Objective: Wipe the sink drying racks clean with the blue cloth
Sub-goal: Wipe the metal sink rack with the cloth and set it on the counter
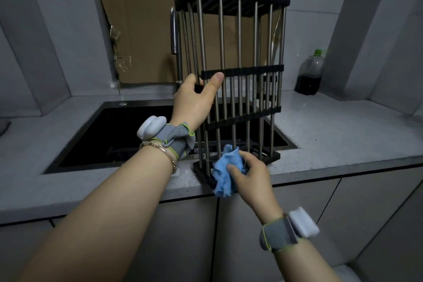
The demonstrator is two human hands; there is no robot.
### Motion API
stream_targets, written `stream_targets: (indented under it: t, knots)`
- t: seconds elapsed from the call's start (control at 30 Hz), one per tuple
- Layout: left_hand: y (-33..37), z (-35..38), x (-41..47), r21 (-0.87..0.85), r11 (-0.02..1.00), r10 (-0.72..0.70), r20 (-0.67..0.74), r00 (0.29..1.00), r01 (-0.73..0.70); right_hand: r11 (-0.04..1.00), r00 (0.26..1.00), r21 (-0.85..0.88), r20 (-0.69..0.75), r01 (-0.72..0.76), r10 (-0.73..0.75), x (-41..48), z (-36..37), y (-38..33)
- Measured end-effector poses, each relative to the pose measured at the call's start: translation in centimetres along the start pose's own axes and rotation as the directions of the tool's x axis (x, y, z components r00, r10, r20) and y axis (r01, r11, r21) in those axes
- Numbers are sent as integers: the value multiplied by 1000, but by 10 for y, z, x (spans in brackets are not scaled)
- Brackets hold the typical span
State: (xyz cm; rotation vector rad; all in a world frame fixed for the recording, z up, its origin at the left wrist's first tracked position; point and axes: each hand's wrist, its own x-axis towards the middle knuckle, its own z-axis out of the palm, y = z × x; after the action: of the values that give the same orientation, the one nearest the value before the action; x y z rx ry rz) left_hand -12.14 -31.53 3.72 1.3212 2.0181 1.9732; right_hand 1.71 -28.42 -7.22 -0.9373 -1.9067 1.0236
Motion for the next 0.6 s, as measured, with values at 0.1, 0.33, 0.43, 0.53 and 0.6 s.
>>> stream_targets:
  t: [0.1,0.33,0.43,0.53,0.6]
  knots:
    - [0,2,-1,-4,1000,0,9,1000,0,947,994,-304,-13,99,-108,7,-2,-1]
    - [0,0,-1,42,999,-3,23,1000,2,973,947,-170,-253,158,-197,35,0,-39]
    - [1,-3,2,45,999,-18,18,1000,18,977,954,-141,-230,161,-191,31,4,-29]
    - [-1,-4,6,31,999,-29,25,999,28,968,965,-208,-188,141,-181,17,10,-1]
    - [-1,-4,6,31,999,-25,24,999,24,968,970,-210,-170,139,-176,7,13,13]
